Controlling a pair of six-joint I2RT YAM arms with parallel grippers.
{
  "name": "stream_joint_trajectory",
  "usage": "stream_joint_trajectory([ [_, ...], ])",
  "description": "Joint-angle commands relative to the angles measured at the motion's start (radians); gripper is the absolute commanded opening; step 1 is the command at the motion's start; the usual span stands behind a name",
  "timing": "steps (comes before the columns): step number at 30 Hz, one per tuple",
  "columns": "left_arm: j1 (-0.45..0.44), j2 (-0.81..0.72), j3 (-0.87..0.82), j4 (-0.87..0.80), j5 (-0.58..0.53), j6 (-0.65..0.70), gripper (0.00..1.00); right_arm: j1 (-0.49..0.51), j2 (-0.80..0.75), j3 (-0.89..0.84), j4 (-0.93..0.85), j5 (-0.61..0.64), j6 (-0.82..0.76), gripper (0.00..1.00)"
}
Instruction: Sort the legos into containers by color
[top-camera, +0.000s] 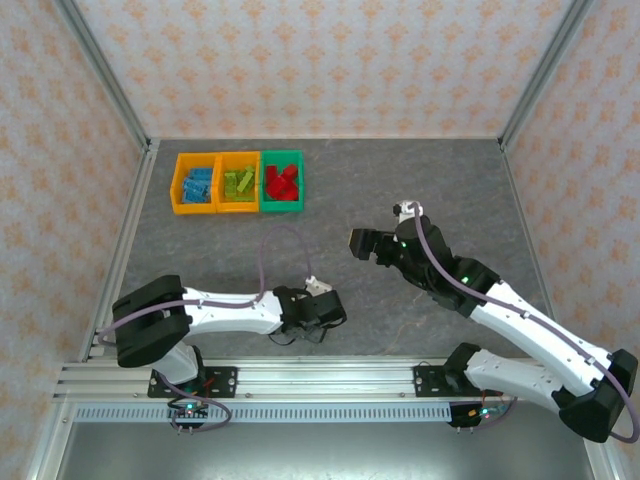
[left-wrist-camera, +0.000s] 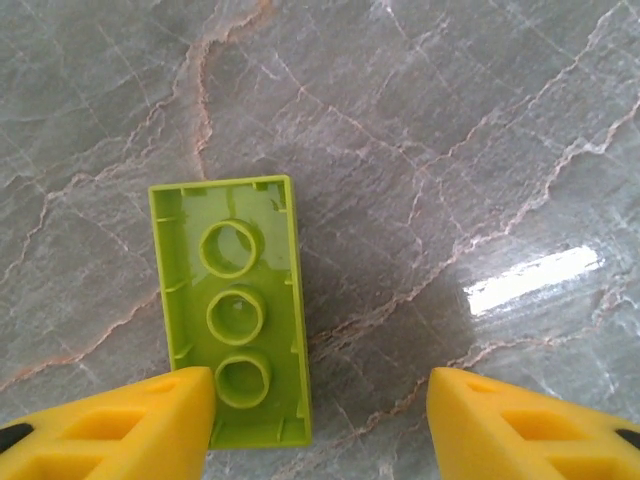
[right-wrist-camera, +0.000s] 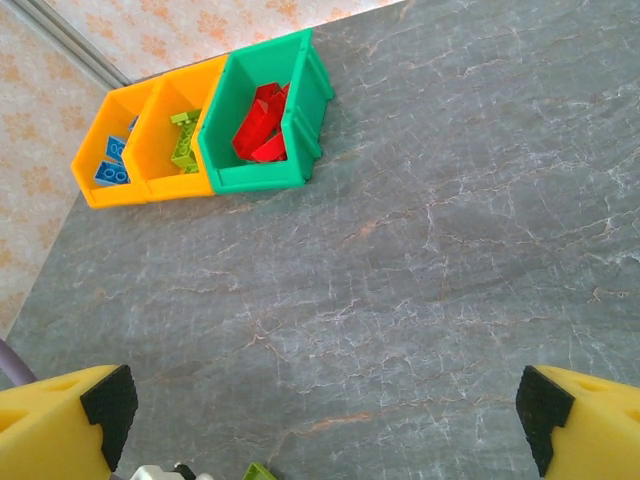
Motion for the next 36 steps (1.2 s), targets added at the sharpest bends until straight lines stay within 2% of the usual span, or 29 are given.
stream_joint_trajectory([
  [1,-0.004,0.006,-0.013,0.002,-0.079,-0.022,0.57,-0.006,0.000,0.019,-0.005,0.000,0.025,0.99],
  [9,0.013,0.083,-0.007,0.009,-0.139,-0.012,0.57,-0.006,0.012,0.016,0.012,-0.029,0.046,0.99],
  [13,0.038,0.133,0.000,0.027,-0.141,0.003,0.53,-0.006,0.020,0.022,0.003,-0.043,0.047,0.99],
  [18,0.045,0.152,-0.002,0.063,-0.113,0.013,0.32,-0.006,0.019,0.018,-0.010,-0.060,0.059,0.99],
  [21,0.049,0.134,-0.009,0.068,-0.125,0.008,0.23,-0.005,0.018,0.012,-0.037,-0.087,0.064,0.99],
  [24,0.056,0.075,-0.025,0.067,-0.148,0.007,0.12,-0.004,0.014,-0.001,-0.083,-0.128,0.054,0.99],
  [26,0.076,0.011,-0.043,0.072,-0.163,0.017,0.10,-0.004,0.005,-0.020,-0.105,-0.161,0.061,1.00],
  [31,0.236,-0.171,-0.055,0.056,-0.133,0.116,0.10,-0.003,-0.016,-0.080,-0.067,-0.317,0.085,0.99],
  [34,0.386,-0.257,-0.019,0.050,-0.077,0.213,0.10,0.003,0.002,-0.103,-0.010,-0.388,0.106,0.97],
  [36,0.533,-0.287,0.012,0.071,0.011,0.264,0.10,0.015,0.015,-0.127,0.067,-0.400,0.145,0.97],
])
